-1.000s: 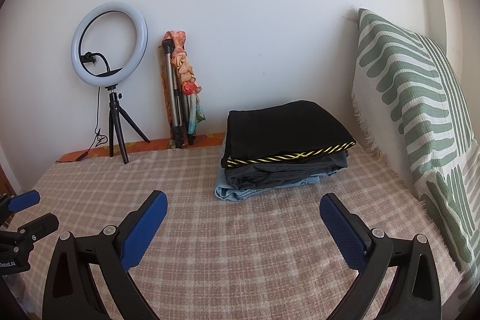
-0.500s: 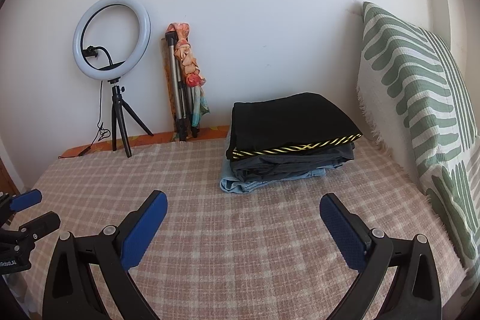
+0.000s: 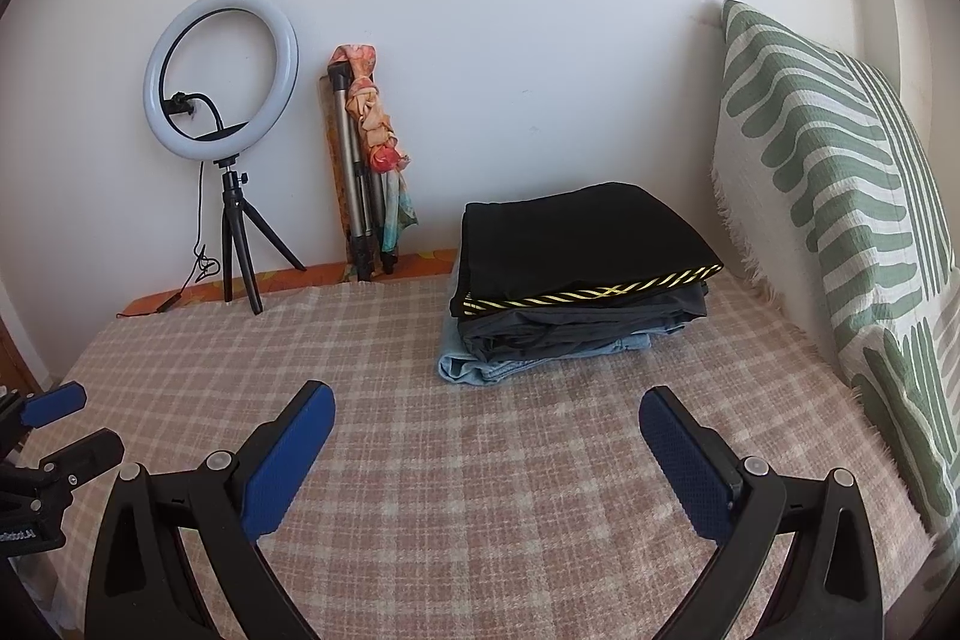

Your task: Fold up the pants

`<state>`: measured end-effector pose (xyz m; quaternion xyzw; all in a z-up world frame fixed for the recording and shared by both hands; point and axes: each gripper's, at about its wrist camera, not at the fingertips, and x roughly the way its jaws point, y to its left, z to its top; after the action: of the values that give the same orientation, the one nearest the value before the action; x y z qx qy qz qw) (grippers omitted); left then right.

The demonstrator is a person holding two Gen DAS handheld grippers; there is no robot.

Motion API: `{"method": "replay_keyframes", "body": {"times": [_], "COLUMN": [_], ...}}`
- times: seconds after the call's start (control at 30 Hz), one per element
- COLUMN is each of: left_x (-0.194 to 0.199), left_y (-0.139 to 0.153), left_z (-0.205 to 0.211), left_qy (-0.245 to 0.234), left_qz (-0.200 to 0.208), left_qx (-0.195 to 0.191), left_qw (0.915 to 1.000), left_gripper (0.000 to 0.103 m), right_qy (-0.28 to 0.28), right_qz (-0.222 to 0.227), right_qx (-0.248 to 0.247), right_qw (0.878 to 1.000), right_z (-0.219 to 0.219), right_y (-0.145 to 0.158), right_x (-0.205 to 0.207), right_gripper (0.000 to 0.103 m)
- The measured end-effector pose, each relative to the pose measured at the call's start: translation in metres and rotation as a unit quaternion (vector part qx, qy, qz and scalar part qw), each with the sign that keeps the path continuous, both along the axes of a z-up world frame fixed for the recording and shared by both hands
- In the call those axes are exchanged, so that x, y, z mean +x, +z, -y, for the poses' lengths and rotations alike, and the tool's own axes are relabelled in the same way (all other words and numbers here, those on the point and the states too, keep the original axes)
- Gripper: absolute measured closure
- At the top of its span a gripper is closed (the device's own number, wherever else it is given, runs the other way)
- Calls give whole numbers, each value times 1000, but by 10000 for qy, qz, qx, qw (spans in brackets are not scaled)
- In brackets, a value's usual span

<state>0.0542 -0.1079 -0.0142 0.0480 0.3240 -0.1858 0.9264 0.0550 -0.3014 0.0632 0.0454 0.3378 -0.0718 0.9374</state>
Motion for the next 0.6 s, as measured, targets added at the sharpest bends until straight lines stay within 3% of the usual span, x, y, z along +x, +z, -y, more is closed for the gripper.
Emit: {"method": "replay_keyframes", "body": {"times": [0.6], "left_x": [-1], "left_y": [0], "left_z": [-4], "left_qy": [105], "left_qz": [44], "left_qx": [19], "left_qw": [9999], "left_gripper": [20], "right_qy": [80], "right_qz": [-25], "right_qx": [17], "right_qw": [10000], "right_z": [-5], "right_y": [-1], "right_x": [2], "right_gripper": [0]}}
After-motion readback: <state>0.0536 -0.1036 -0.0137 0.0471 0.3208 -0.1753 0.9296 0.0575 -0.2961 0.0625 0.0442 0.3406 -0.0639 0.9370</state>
